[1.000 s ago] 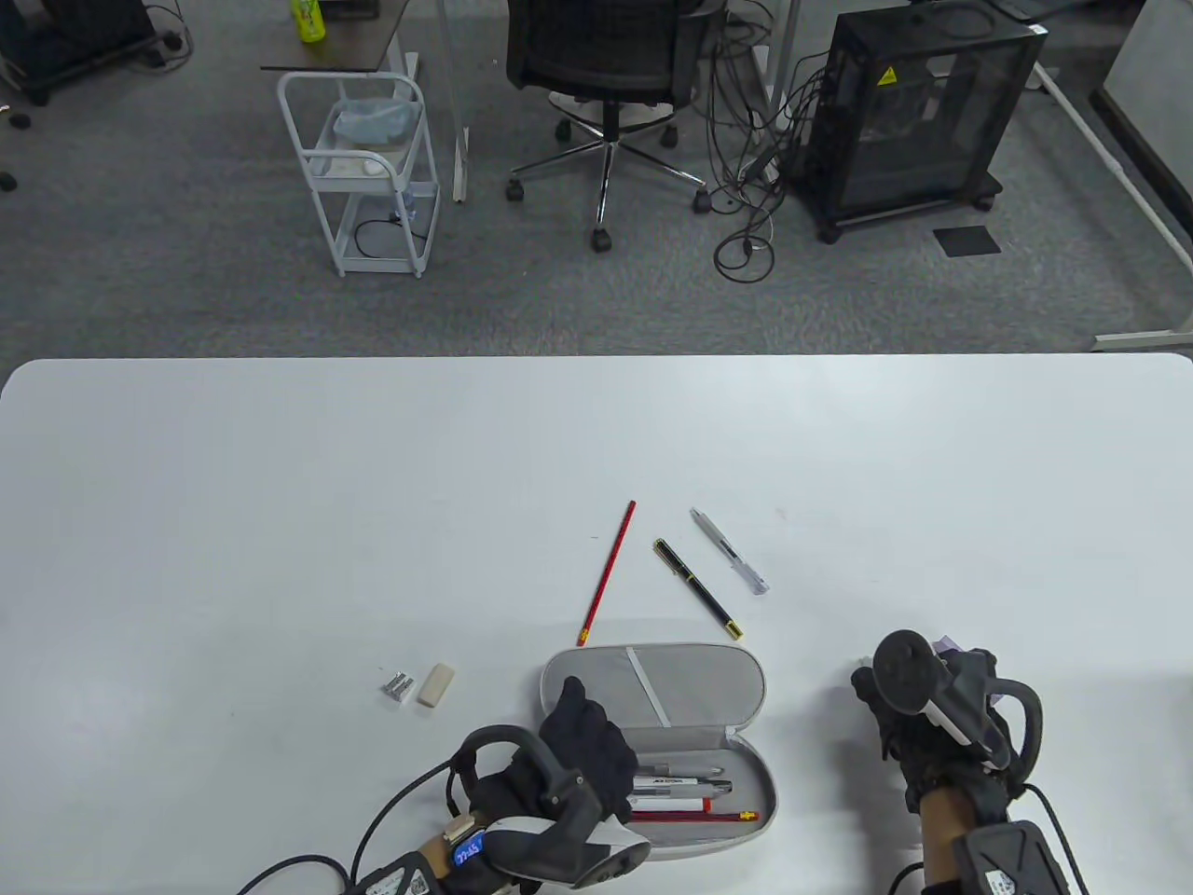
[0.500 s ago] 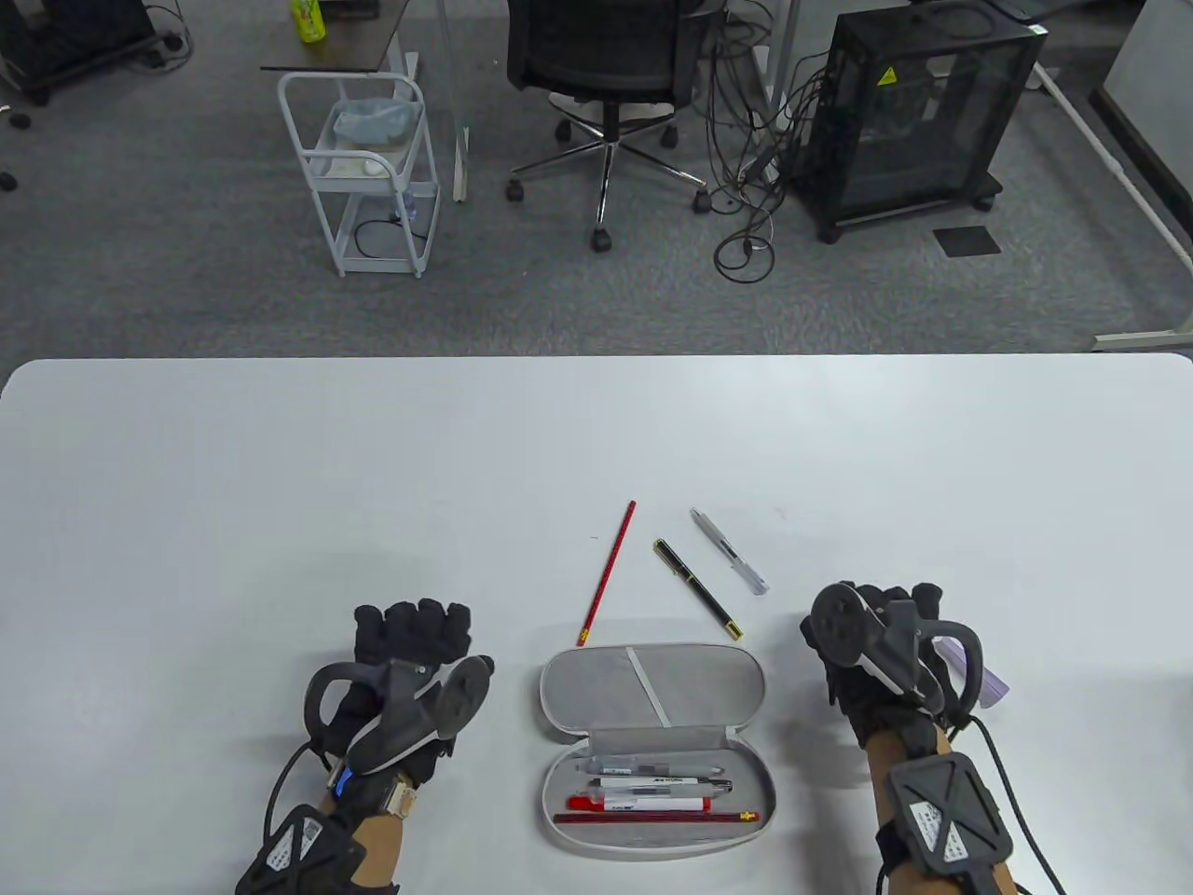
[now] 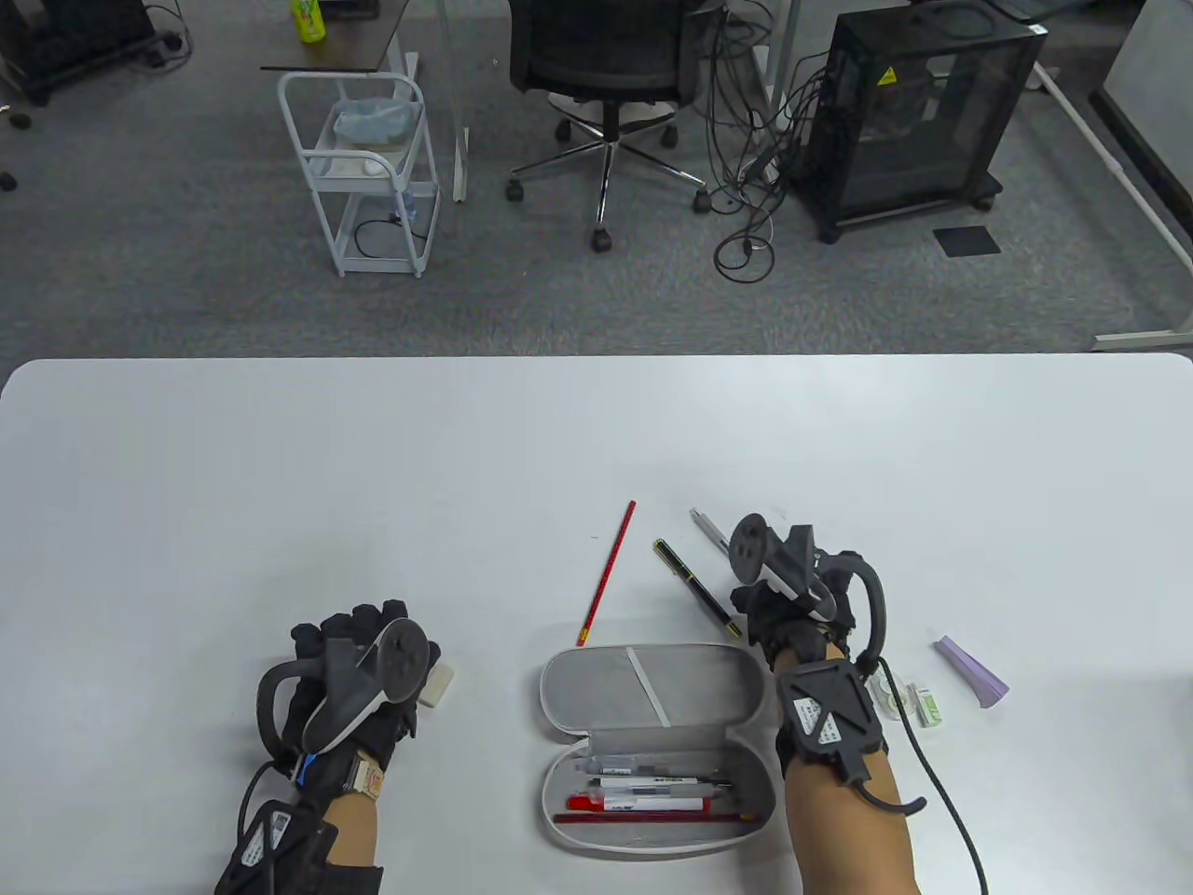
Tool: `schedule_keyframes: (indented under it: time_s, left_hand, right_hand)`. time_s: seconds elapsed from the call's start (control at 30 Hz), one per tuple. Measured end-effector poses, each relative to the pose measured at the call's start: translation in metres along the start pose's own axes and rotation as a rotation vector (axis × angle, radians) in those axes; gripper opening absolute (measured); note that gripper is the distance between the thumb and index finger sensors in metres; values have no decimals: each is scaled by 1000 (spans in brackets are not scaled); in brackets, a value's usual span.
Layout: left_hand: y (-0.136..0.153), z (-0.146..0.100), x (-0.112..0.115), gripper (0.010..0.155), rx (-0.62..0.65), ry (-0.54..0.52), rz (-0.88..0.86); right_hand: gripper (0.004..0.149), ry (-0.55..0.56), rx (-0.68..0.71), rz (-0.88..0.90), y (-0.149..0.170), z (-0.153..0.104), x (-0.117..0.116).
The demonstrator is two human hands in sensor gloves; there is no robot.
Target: Pack double-layer zippered pencil case
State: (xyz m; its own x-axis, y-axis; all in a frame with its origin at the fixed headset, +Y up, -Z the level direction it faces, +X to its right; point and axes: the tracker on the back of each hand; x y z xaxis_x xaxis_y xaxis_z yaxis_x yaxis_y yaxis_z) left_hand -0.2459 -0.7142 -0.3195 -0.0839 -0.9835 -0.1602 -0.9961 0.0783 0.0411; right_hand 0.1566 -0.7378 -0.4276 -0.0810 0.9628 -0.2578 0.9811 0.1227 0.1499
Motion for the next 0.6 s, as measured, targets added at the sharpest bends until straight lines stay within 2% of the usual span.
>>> schedule_keyframes:
  time_s: [0.13,0.23,0.4,0.47,0.53,0.6]
  left_hand:
    - [-2,-2,-3,63,24,-20,-4]
    - [-2,-1,-2,63,22,-15,-16]
    - [-5,-1,1,62,27,4,1]
    - [-6,-1,1,62,32,4,5]
    - [-6,-1,0,62,40,-4,2]
    - [-6,-1,1,61,44,-3,-5]
  right_hand:
    - [66,-3,-38,-7,-3,14,-4]
    - [57,53,-18,20,-7,14,-4]
    - [52,19,-17,43,-6,13,-4]
    - [51,22,-21,86,-1,11,-5]
    - [51,27,-10,49,7,3,-3]
    - [51,113,23,11,14,-10,5]
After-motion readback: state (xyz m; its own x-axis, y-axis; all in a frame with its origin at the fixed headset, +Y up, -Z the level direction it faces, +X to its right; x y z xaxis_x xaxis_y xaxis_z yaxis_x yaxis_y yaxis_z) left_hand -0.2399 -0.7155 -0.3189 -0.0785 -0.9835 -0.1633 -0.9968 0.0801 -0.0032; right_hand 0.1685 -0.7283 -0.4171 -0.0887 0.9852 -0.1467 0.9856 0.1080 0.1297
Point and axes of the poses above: the tracker on the back of each hand, its own y axis roughly to the little-finger side, its own z axis roughly from the wrist to the fingertips, x = y × z, and after that the axes turned 7 degrees about -y, right-handed
